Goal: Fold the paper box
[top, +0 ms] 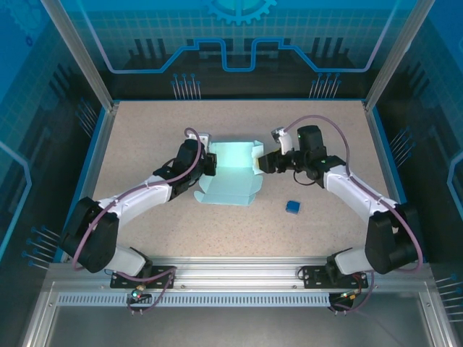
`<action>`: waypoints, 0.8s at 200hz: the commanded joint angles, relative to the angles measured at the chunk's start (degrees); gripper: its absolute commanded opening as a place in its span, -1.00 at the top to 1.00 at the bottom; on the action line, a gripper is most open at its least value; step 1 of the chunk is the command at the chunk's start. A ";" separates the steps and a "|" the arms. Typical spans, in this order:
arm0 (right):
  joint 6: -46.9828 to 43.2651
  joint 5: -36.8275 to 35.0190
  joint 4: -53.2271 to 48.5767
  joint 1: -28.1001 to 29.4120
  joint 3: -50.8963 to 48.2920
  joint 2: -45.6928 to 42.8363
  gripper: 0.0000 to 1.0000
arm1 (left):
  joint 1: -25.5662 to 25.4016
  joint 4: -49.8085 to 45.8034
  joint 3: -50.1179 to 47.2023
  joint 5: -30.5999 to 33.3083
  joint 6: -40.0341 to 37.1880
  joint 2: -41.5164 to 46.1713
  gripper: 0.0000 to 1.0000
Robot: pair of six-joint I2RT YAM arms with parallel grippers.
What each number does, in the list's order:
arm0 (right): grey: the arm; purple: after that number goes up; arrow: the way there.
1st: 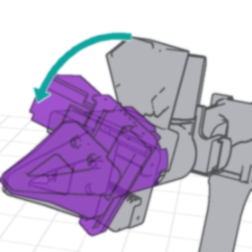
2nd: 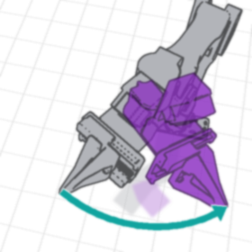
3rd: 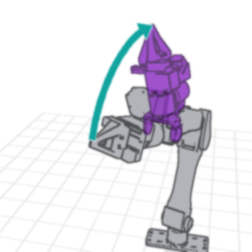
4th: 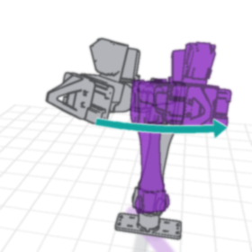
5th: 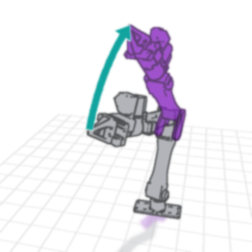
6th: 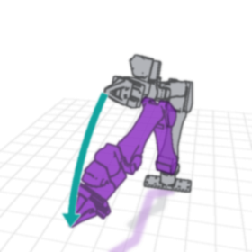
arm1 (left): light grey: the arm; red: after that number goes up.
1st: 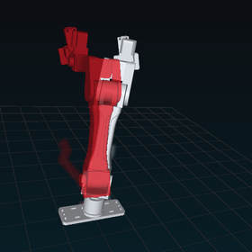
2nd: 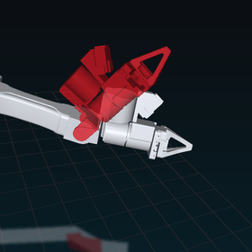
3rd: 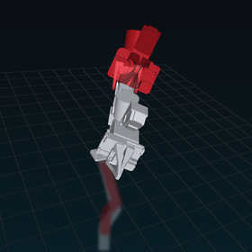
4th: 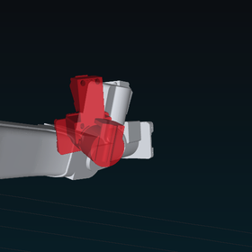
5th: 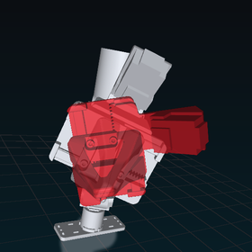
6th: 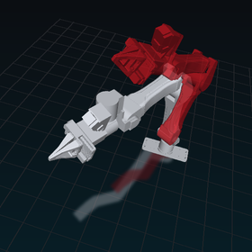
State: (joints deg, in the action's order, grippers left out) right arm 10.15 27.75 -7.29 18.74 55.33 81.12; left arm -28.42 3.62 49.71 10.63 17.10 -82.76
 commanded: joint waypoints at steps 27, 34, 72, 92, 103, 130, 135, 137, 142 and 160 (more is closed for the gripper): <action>-2.93 -2.01 -2.14 3.06 4.74 3.23 0.00 | 0.29 -0.10 -0.08 -2.44 0.15 0.58 1.00; -3.03 -3.45 -2.49 3.58 5.03 3.47 0.04 | 0.29 -0.10 -0.05 -2.54 0.14 0.59 1.00; -1.36 -17.72 -4.83 8.11 7.23 4.45 0.31 | 0.20 -0.18 0.29 -2.81 0.21 0.14 1.00; 1.05 -32.72 -9.09 12.43 10.14 6.14 0.41 | 0.20 -0.14 0.63 -2.81 0.29 -0.26 1.00; 2.49 -40.69 -12.06 14.98 12.30 7.91 0.45 | 0.08 -0.19 0.87 -2.90 0.46 -0.58 1.00; 4.63 -56.54 -17.50 20.35 17.04 12.51 0.55 | -0.05 -0.45 1.44 -2.98 0.52 -1.20 1.00; 5.09 -59.15 -18.71 21.04 17.82 13.30 0.58 | -0.05 -0.45 1.54 -2.90 0.48 -1.25 1.00; 5.28 -60.12 -19.10 21.31 18.17 13.63 0.59 | -0.07 -0.45 1.53 -2.81 0.48 -1.26 1.00; 5.82 -62.56 -19.97 21.87 18.88 14.40 0.63 | -0.07 -0.52 1.53 -2.75 0.48 -1.26 1.00; 7.41 -68.76 -22.54 22.98 20.65 16.46 0.72 | -0.05 -0.62 1.53 -2.47 0.50 -1.26 1.00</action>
State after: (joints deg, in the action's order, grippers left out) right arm 14.61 -25.28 -23.57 39.79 72.69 94.83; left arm -27.75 2.35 49.71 11.05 17.69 -83.74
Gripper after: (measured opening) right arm 0.163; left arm 0.084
